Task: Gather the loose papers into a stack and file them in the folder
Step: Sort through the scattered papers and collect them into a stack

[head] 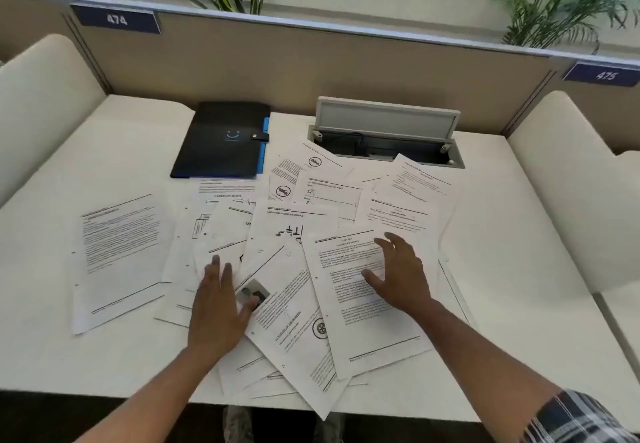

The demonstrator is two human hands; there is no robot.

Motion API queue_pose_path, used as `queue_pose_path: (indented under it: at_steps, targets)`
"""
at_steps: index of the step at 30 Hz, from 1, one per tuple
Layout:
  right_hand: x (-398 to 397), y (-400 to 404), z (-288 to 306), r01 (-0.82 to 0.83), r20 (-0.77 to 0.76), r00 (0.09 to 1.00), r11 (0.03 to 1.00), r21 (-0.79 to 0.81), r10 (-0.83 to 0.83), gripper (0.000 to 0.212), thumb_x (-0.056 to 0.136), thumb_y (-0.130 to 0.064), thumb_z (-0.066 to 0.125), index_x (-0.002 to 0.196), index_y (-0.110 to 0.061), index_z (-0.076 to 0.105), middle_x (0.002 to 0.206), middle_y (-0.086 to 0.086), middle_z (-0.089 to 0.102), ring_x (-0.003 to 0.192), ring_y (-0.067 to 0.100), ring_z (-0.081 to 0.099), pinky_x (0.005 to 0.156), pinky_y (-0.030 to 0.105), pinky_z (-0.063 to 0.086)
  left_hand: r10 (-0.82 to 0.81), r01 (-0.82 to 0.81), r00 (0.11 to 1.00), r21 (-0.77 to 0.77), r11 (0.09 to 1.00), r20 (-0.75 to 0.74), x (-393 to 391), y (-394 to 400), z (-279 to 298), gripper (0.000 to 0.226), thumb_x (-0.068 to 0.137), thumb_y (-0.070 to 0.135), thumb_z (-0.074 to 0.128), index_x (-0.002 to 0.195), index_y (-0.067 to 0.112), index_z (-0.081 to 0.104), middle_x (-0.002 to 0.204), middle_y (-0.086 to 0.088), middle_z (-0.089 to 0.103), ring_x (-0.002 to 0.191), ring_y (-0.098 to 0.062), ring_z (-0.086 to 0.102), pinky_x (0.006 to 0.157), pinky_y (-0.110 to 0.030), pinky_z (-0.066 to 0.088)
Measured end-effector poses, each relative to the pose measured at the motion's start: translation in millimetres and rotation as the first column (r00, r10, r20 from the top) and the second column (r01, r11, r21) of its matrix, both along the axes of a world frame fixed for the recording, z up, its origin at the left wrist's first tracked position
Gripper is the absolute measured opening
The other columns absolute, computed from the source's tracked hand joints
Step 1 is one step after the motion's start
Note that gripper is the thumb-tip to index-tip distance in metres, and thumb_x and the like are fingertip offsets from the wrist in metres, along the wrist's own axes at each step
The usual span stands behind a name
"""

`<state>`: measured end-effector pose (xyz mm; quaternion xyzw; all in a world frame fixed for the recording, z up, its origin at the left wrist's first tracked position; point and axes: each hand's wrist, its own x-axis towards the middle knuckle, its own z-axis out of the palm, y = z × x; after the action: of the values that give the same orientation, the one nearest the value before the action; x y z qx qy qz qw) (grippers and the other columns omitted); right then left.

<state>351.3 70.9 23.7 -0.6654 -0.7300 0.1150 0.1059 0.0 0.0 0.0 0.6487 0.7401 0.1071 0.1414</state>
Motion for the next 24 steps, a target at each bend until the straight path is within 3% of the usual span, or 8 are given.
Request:
queue_pose_path:
  at_steps: [3, 5, 9, 17, 24]
  targets:
    - [6, -5, -7, 0.117, -0.036, 0.993, 0.993, 0.012, -0.117, 0.082, 0.085, -0.066, 0.069, 0.149, -0.019, 0.047, 0.149, 0.008, 0.048, 0.135, 0.029, 0.047, 0.101, 0.05, 0.049, 0.208, -0.211, 0.977, 0.114, 0.971, 0.04, 14, -19, 3, 0.071, 0.08, 0.062, 0.063, 0.135, 0.021, 0.042, 0.14, -0.003, 0.035, 0.127, -0.03, 0.037, 0.098, -0.052, 0.04]
    - [8, -12, -12, 0.199, -0.067, 0.978, 0.98, -0.012, -0.199, 0.087, 0.082, -0.073, 0.067, 0.148, -0.019, 0.047, 0.142, 0.008, 0.05, 0.13, 0.029, 0.049, 0.099, 0.049, 0.05, 0.267, -0.269, 0.963, 0.081, 0.96, 0.033, 22, -32, 2, 0.066, 0.077, 0.062, 0.066, 0.124, 0.02, 0.047, 0.123, -0.004, 0.041, 0.114, -0.028, 0.043, 0.09, -0.049, 0.045]
    - [12, -26, -25, 0.257, -0.15, 0.952, 0.964, -0.076, -0.265, 0.104, 0.073, -0.086, 0.059, 0.148, -0.015, 0.045, 0.138, 0.009, 0.049, 0.125, 0.031, 0.051, 0.1, 0.048, 0.049, 0.324, -0.318, 0.939, -0.067, 0.946, 0.117, 30, -42, -5, 0.073, 0.079, 0.06, 0.067, 0.129, 0.013, 0.044, 0.122, -0.007, 0.045, 0.114, -0.028, 0.045, 0.094, -0.042, 0.046]
    - [15, -49, -34, 0.26, -0.12, 0.954, 0.958, -0.122, -0.274, 0.112, 0.065, -0.09, 0.061, 0.149, -0.017, 0.045, 0.134, 0.007, 0.049, 0.122, 0.03, 0.054, 0.097, 0.046, 0.049, 0.398, -0.376, 0.883, -0.132, 0.917, 0.25, 37, -38, -3, 0.114, 0.069, 0.056, 0.08, 0.149, 0.001, 0.019, 0.137, -0.017, 0.041, 0.13, -0.033, 0.04, 0.109, -0.041, 0.038]
    - [15, -49, -33, 0.258, -0.142, 0.952, 0.96, -0.111, -0.272, 0.105, 0.065, -0.081, 0.073, 0.146, -0.018, 0.05, 0.131, 0.007, 0.048, 0.12, 0.031, 0.047, 0.101, 0.046, 0.047, 0.398, -0.378, 0.872, -0.123, 0.918, 0.286, 35, -41, 1, 0.091, 0.066, 0.05, 0.085, 0.135, 0.008, 0.043, 0.119, -0.01, 0.05, 0.109, -0.025, 0.052, 0.095, -0.037, 0.047]
